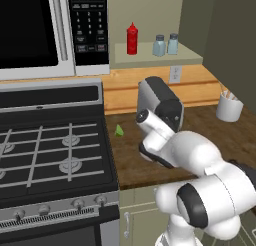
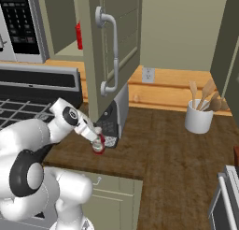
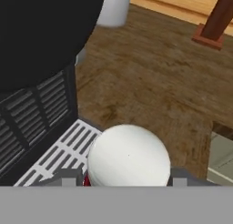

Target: Put the shaker and condiment bottle from the counter next to their counterparts in the cabinet.

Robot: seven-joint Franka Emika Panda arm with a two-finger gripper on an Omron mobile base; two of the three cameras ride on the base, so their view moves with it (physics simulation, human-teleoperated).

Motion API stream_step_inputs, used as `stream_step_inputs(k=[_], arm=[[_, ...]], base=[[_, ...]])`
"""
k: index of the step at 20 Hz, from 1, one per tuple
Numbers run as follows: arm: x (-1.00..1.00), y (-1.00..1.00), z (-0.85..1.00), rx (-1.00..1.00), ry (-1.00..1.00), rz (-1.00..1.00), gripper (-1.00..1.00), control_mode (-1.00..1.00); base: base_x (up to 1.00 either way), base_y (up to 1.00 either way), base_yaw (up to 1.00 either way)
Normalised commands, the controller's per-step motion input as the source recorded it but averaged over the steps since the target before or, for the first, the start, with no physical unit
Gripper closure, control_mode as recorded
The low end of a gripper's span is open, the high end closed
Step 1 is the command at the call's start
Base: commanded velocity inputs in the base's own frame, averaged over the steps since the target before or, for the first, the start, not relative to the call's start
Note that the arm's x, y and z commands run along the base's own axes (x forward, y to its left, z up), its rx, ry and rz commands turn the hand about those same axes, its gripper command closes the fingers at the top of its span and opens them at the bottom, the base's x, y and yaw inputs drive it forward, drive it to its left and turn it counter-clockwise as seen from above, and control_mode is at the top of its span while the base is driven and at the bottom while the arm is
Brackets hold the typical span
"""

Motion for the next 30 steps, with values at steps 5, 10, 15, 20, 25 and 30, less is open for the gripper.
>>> stream_step_inputs(k=[5, 10, 15, 20, 25, 30], arm=[[-0.33, 0.09, 0.80, 0.01, -0.09, 0.02, 1.00, -1.00], [-0.40, 0.14, 0.86, 0.01, -0.02, 0.10, 1.00, -1.00], [-0.42, 0.12, 0.60, 0.00, 0.00, 0.18, 1.00, -1.00], [-0.31, 0.20, 0.46, 0.00, 0.03, 0.21, 1.00, -1.00], [-0.02, 0.22, 0.67, 0.00, 0.02, 0.21, 1.00, -1.00], [0.02, 0.14, 0.60, 0.00, 0.00, 0.21, 1.00, -1.00]], base=[[0.00, 0.00, 0.00], [0.00, 0.00, 0.00], [0.00, 0.00, 0.00], [0.00, 0.00, 0.00], [0.00, 0.00, 0.00], [0.00, 0.00, 0.00]])
